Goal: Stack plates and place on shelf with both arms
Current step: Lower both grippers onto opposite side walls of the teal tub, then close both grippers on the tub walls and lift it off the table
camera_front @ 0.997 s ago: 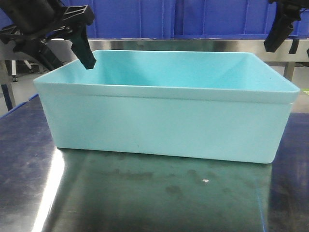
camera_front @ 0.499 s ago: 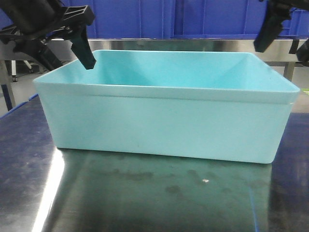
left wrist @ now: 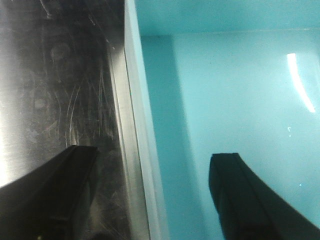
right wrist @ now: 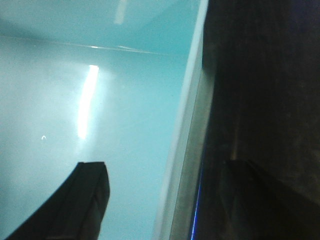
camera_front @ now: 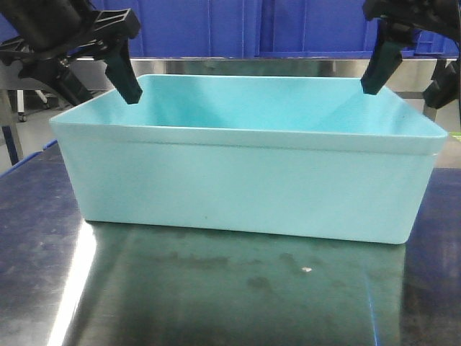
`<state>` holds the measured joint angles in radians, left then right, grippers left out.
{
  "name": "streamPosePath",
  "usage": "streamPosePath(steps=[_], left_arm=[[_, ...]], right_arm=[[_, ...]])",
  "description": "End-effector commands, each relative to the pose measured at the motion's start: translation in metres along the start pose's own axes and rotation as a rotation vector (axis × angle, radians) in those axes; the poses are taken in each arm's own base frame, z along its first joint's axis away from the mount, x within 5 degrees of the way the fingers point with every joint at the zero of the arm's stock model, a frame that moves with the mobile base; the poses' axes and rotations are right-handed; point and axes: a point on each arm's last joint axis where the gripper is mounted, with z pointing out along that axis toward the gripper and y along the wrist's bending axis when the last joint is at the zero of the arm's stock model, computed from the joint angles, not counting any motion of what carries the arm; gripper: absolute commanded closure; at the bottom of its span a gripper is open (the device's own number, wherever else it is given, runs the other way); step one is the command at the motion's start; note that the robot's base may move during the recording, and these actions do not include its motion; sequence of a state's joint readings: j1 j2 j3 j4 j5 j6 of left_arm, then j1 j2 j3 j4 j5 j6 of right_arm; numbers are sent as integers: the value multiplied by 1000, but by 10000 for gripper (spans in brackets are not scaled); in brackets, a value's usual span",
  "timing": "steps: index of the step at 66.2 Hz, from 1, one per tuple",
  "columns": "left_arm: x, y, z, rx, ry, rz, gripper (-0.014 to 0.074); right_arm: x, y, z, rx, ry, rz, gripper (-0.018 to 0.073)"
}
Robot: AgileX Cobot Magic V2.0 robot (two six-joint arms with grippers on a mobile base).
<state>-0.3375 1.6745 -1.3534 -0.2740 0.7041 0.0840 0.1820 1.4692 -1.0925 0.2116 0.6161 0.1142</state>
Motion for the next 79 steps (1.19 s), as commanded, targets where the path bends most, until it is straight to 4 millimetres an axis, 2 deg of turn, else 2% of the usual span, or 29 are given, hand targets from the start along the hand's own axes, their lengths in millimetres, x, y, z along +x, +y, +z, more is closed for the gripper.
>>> streamPosePath(steps=[1, 79], left_arm=[[-15, -9, -23, 20, -110, 8, 90], [-14, -7, -16, 13, -95, 11, 90]], right_arm=[[-15, 6, -16, -25, -104, -11, -12], [-14, 4, -3, -15, -73, -7, -12]])
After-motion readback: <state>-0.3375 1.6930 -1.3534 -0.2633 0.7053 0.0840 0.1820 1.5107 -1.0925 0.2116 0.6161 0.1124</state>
